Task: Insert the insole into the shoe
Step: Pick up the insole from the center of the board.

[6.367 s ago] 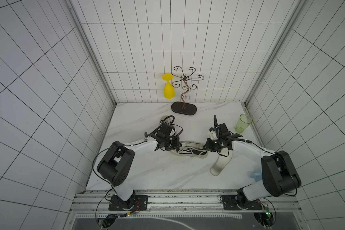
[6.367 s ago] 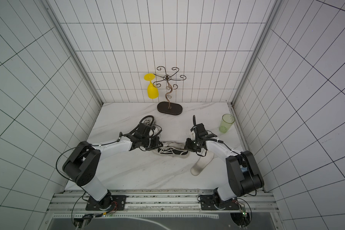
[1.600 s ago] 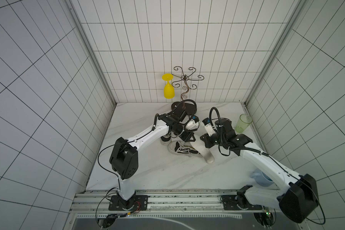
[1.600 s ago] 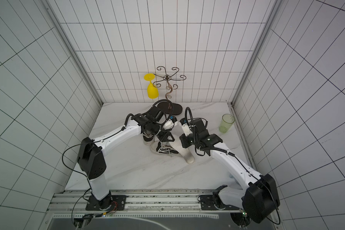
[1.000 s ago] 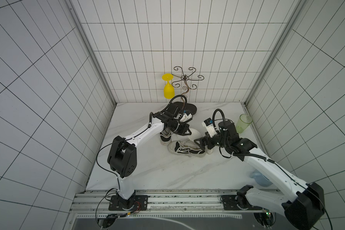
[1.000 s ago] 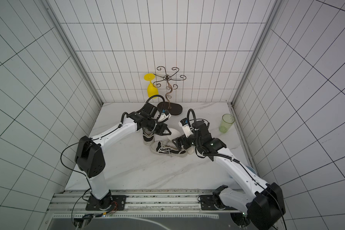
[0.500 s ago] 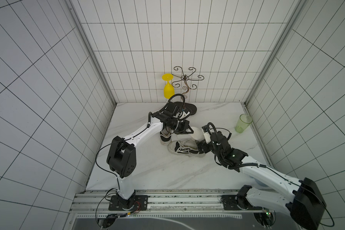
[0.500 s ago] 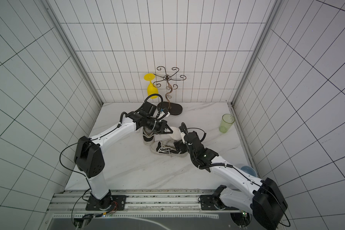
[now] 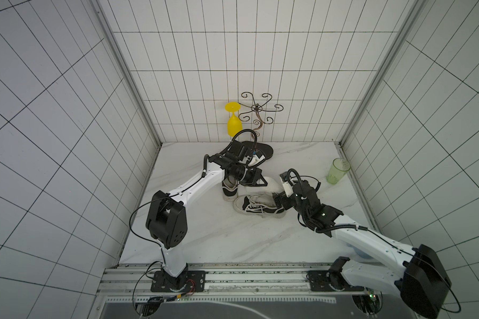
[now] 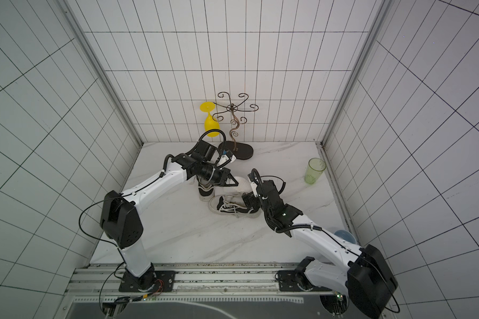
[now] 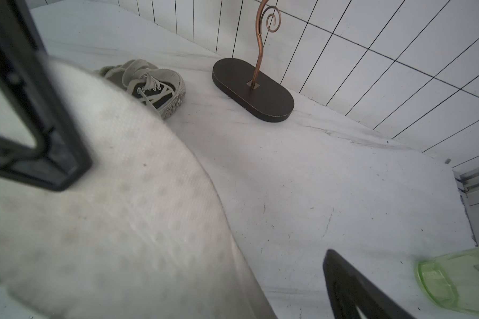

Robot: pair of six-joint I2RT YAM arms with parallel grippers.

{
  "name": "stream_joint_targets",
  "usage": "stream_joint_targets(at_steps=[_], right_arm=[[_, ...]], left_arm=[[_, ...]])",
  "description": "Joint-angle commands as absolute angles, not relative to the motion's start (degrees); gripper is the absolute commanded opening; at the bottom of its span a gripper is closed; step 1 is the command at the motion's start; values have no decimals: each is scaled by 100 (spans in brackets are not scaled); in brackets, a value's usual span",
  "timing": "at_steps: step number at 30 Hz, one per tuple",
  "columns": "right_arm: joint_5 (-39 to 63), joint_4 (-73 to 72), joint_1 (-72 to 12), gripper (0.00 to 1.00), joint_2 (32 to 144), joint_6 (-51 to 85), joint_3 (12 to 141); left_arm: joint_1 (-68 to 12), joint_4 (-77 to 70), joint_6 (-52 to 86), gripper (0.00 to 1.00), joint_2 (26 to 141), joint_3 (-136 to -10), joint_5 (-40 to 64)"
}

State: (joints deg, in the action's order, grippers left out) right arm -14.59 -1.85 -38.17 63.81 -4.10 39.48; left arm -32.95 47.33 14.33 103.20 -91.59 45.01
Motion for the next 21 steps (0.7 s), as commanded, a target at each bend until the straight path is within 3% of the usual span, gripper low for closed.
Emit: stream_joint_targets(at_steps=[1, 9, 21], right_arm=[[-1167, -110, -3593, 99, 6180, -635, 3802], [209, 548, -3409, 99, 6403, -887, 4089], [635, 585, -3394, 99, 6649, -694, 4517]], left_arm=[[-3350, 5382, 554, 0, 10023, -9129, 4707], [-3349, 4666, 504, 0, 9774, -8823, 4740], [-3408, 4435, -197, 0, 9457, -8513, 4611]])
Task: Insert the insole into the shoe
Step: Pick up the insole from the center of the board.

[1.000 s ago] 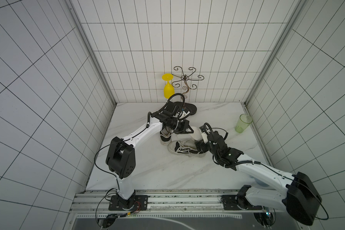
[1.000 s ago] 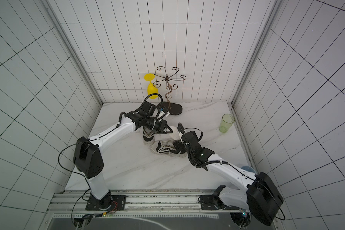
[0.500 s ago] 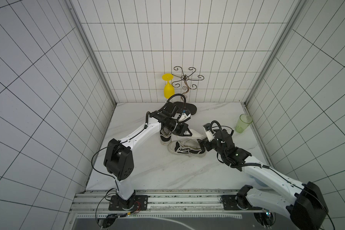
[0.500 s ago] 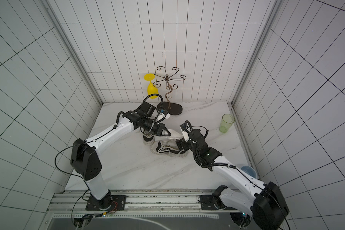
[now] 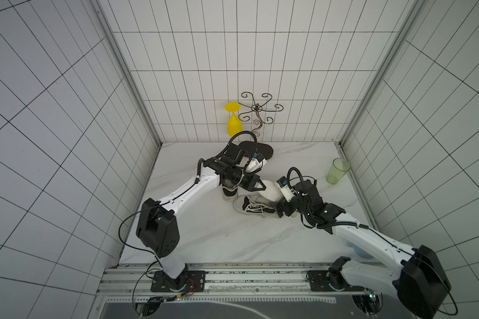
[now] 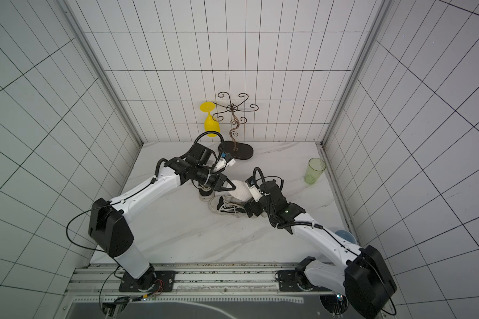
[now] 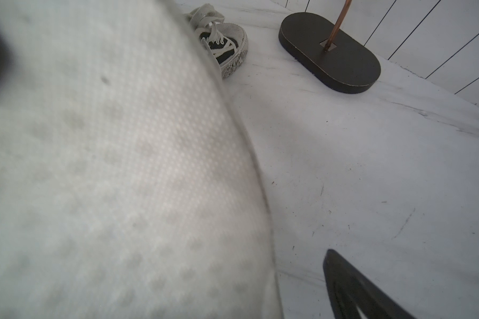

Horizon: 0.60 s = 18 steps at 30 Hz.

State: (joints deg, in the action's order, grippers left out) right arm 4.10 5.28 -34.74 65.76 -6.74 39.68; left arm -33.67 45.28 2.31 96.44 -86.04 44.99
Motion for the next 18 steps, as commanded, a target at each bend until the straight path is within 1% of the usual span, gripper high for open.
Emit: stream_joint_targets(at_steps=[1, 6, 12, 14, 18], right_arm=[[745, 601, -3393, 99, 6666, -699, 4570], [1290, 686, -3384, 99, 6715, -743, 4757], [1210, 543, -3376, 99, 6536, -677, 4763], [1141, 521, -3381, 96, 6482, -677, 4755], [1230, 540, -3357, 87, 6455, -742, 4665]], left_arm=[[-3415, 4435, -257, 0, 9452, -8500, 4619], [-3454, 4390, -494, 0, 9562, -8554, 4557], [-3454, 4382, -549, 0, 9694, -8662, 4416], [-3460, 4479, -632, 0, 9733, -8706, 4418], [-3437, 4470, -608, 0, 9763, -8736, 4324]])
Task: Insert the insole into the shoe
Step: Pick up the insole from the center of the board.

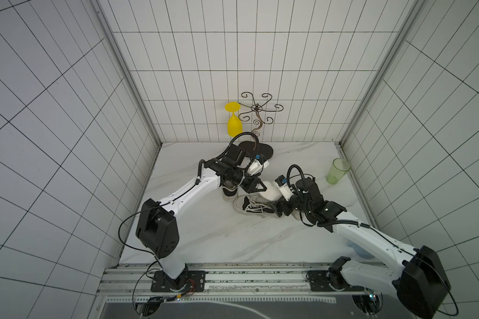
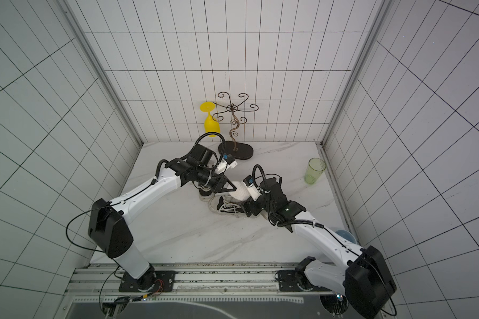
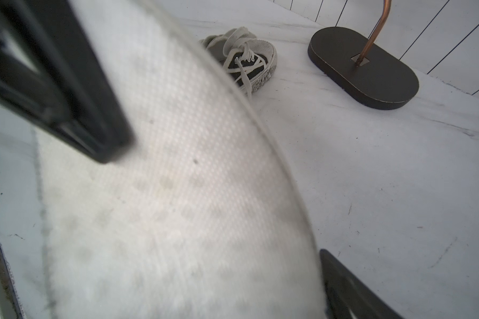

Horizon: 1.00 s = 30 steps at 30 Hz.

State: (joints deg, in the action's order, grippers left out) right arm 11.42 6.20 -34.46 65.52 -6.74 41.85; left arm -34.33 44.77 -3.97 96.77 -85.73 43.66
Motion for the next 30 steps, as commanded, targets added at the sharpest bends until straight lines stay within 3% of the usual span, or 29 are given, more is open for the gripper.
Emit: stream_joint_targets(at_steps=[1, 10, 30], right_arm=[[1236, 567, -3358, 87, 6449, -746, 4650], [1647, 1049, -3358, 97, 6449, -876, 4749], [548, 879, -3393, 95, 6639, -1479, 4998]], left_arm=[[-3425, 4471, -606, 0, 9769, -8758, 4302], [-3330, 4499, -756, 0, 9871, -9082, 4084], [-3338, 4921, -913, 0, 10051, -9175, 4548]])
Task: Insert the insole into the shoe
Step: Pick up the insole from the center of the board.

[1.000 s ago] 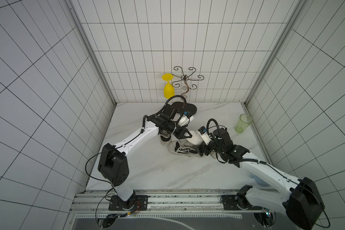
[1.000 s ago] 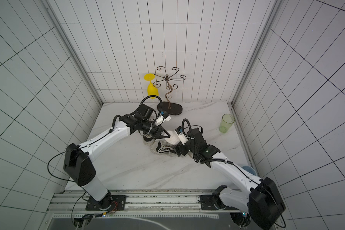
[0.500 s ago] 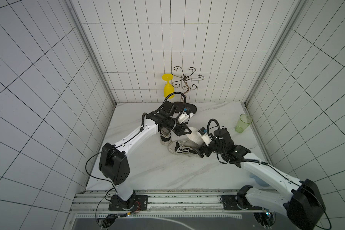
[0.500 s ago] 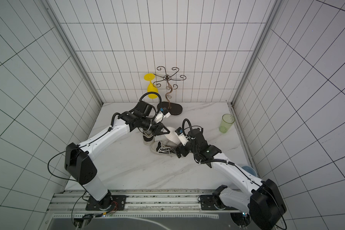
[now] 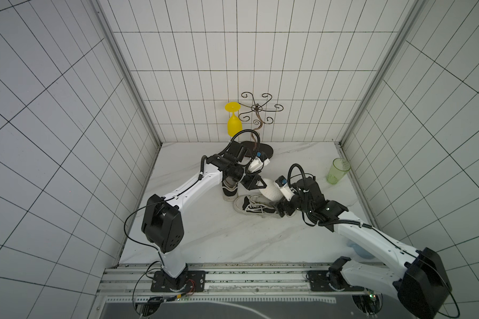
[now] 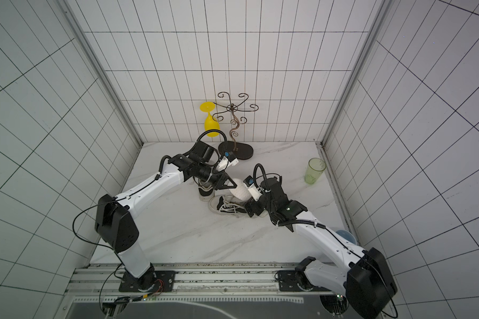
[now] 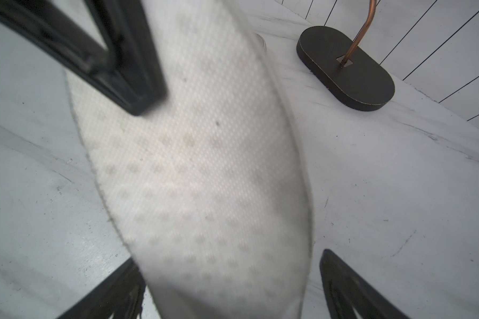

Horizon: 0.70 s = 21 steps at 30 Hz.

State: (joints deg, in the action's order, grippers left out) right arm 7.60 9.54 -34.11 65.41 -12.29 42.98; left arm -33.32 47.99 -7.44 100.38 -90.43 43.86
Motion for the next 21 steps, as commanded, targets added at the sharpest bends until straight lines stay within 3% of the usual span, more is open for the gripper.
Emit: stream_joint_targets(at_steps=[1, 7, 21], right_arm=[[577, 880, -3396, 94, 6660, -1481, 5015], [764, 784, -3403, 91, 6724, -1521, 5085], [923, 506, -3447, 93, 6833, -1561, 5053]], left_arm=[[-3338, 4943, -906, 0, 10043, -9178, 4496], [-3345, 5026, -923, 0, 10079, -9160, 4551], [-3383, 5170, -1020, 0, 10118, -9225, 4609]])
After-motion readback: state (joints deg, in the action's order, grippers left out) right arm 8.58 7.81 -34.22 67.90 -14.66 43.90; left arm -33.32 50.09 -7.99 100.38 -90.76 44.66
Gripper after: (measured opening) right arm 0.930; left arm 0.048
